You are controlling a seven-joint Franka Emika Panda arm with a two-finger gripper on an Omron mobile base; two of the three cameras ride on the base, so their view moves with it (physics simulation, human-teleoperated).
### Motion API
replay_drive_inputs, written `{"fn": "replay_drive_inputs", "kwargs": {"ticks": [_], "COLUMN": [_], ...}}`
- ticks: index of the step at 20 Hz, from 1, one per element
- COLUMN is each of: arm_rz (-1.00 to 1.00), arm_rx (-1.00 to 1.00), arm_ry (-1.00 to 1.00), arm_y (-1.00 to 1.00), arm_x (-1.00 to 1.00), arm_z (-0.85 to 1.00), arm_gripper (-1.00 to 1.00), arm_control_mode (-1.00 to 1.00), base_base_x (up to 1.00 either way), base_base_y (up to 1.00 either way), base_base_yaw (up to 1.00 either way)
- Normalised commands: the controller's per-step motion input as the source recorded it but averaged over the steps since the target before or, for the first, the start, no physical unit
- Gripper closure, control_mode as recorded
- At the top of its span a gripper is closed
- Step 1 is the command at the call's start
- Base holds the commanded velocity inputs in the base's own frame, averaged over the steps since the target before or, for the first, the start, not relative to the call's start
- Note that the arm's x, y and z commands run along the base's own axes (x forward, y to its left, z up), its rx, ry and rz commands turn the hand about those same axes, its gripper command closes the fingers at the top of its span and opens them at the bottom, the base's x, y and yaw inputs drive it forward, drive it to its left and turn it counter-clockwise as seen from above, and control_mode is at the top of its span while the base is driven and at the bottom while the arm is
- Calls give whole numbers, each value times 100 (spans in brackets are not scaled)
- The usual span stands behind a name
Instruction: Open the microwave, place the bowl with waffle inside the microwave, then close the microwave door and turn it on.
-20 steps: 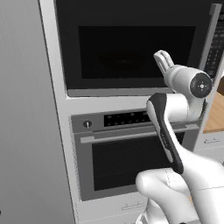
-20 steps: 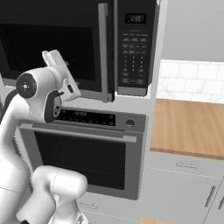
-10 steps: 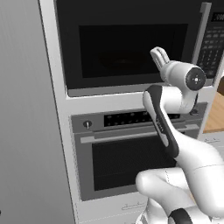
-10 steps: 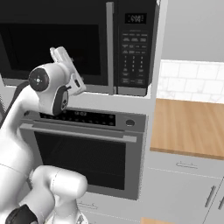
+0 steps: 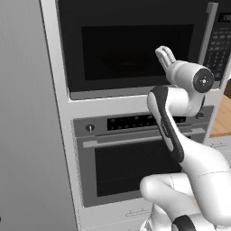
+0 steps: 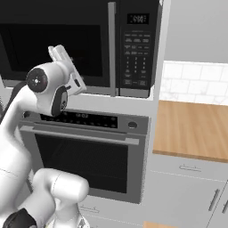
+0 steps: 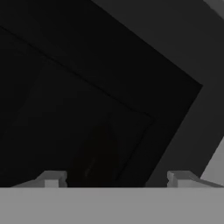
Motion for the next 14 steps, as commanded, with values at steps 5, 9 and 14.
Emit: {"fn": "replay_drive_inputs", "kwargs": {"ticks": [5, 9, 14], "arm_rz": [0, 0, 0], "arm_rx": [-4, -7, -15], "arm_ry": [0, 1, 0], "arm_y": [-37, -35, -46], "arm_x": [-97, -99, -92], "arm_z": [42, 50, 27], "arm_gripper": [-100, -100, -100], "arm_control_mode": [-100, -100, -100], "base_base_x": [0, 0, 0], "base_base_y": [0, 0, 0], "base_base_yaw": [0, 0, 0]}}
